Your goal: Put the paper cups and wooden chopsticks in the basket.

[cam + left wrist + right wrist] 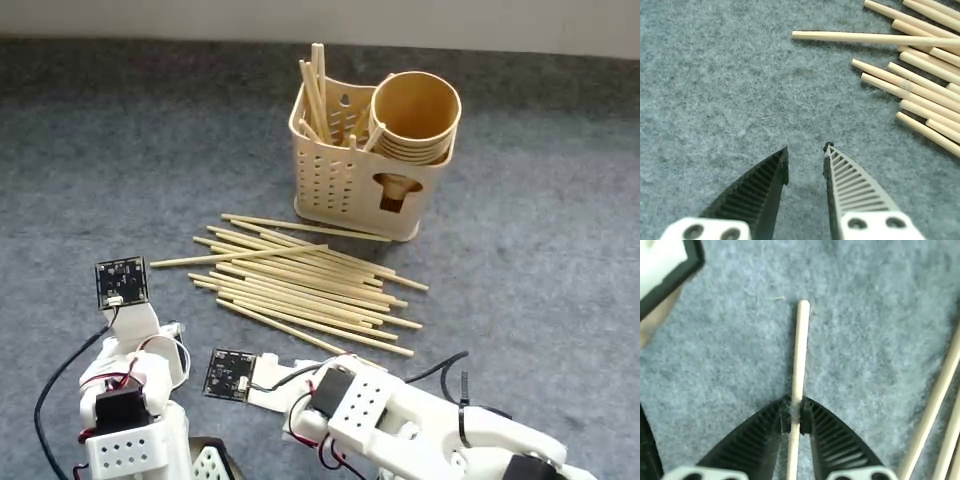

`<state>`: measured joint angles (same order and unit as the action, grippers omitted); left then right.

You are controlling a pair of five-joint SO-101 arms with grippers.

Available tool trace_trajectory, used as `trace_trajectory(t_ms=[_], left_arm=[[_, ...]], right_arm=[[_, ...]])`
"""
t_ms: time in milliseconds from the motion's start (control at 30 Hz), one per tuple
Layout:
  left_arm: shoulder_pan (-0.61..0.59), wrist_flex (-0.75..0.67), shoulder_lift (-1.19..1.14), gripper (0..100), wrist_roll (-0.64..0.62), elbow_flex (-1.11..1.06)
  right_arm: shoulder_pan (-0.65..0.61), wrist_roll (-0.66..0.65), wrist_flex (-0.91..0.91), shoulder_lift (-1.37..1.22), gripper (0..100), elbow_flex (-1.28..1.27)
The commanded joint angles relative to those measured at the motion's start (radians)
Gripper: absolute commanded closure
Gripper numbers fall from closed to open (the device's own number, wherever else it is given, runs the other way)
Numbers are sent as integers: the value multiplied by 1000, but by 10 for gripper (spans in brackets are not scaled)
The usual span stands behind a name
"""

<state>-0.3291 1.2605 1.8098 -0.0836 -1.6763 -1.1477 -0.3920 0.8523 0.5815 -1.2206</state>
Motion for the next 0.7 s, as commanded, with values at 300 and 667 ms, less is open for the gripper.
trace_trajectory(t_ms=[300,667], left_arm=[[-5,3,-2,870,2,-21],[-5,3,-2,870,2,-21]], right_arm=[[16,-11,87,-194,994,122],[220,-11,228,28,992,219]])
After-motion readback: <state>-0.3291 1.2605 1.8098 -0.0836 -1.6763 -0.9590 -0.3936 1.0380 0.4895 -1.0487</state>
